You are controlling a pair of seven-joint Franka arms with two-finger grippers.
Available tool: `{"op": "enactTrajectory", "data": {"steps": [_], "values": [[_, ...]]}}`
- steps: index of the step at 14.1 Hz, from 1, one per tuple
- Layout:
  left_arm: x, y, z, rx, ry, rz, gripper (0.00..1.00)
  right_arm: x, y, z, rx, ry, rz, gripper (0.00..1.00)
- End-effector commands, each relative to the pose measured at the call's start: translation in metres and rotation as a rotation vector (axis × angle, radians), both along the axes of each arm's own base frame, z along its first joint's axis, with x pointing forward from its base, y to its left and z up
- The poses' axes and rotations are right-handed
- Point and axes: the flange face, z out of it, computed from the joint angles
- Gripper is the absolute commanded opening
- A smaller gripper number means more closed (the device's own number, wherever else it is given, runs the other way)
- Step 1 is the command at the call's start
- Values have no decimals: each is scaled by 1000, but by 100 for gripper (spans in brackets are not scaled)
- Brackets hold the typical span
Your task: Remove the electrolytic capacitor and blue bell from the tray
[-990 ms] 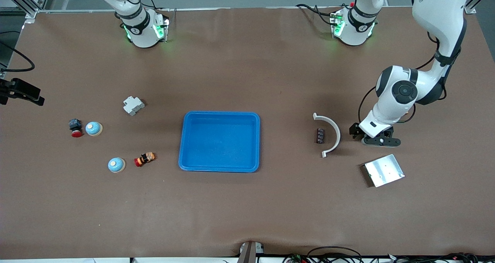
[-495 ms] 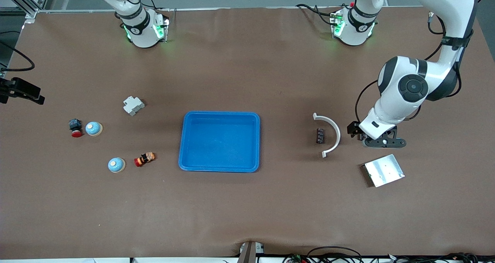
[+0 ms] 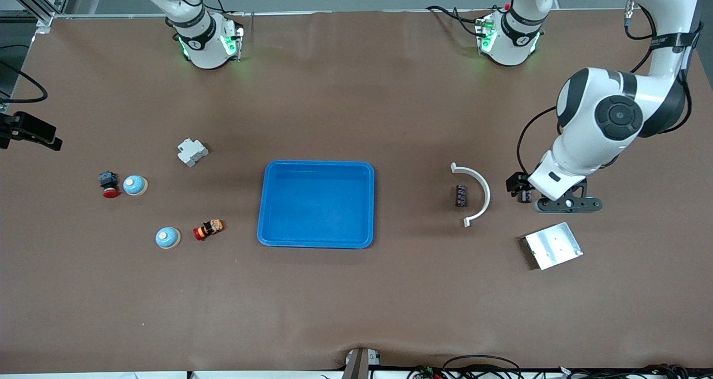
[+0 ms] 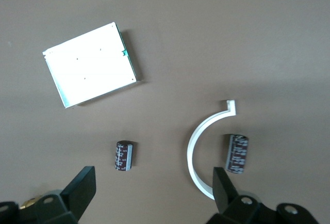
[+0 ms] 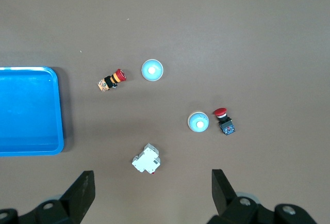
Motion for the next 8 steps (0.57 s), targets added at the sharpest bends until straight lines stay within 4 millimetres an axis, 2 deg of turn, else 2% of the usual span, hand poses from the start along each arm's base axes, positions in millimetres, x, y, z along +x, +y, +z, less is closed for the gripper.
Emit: {"op": "enactTrajectory", "data": {"steps": [1,5,8], "values": [[1,-3,18,-22,4,-3,100,-5,-4,6,-9,1,-4,100],[3,-14,34,-73,-11,31,100,-5,-5,7,-9,0,-6,100],[-3,-21,46,-64,12,12,100,-5,-4,6,-11,0,-4,100]]}}
